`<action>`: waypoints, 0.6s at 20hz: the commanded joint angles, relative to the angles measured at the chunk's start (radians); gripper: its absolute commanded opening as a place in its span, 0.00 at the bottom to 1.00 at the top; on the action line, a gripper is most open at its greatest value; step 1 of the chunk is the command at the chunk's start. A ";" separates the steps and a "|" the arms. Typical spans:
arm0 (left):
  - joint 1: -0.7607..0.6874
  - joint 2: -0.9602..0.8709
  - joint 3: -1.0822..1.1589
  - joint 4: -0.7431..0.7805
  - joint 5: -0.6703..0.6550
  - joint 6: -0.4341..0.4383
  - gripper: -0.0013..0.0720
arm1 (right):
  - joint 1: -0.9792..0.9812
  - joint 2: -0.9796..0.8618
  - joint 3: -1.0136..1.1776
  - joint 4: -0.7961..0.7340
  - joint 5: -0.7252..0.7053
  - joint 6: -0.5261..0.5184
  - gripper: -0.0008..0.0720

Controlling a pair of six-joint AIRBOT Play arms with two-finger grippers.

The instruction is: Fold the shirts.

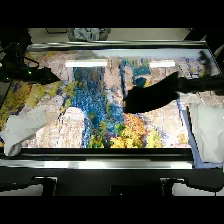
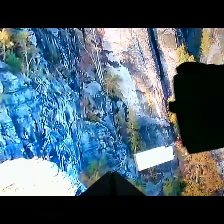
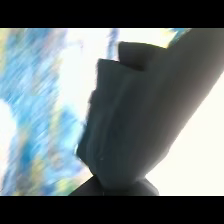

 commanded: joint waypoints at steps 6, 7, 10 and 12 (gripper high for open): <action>0.000 0.000 0.000 0.000 0.038 0.016 0.05 | -0.420 0.061 0.307 -0.085 0.222 0.125 0.07; 0.000 0.000 0.000 0.000 0.042 0.015 0.05 | -0.450 0.063 0.332 -0.085 0.227 0.138 0.07; 0.000 0.001 0.000 0.000 0.044 0.016 0.05 | -0.536 0.064 0.374 -0.085 0.241 0.183 0.07; 0.000 0.001 0.000 0.000 0.043 0.016 0.05 | -0.571 0.065 0.374 -0.087 0.313 0.190 0.07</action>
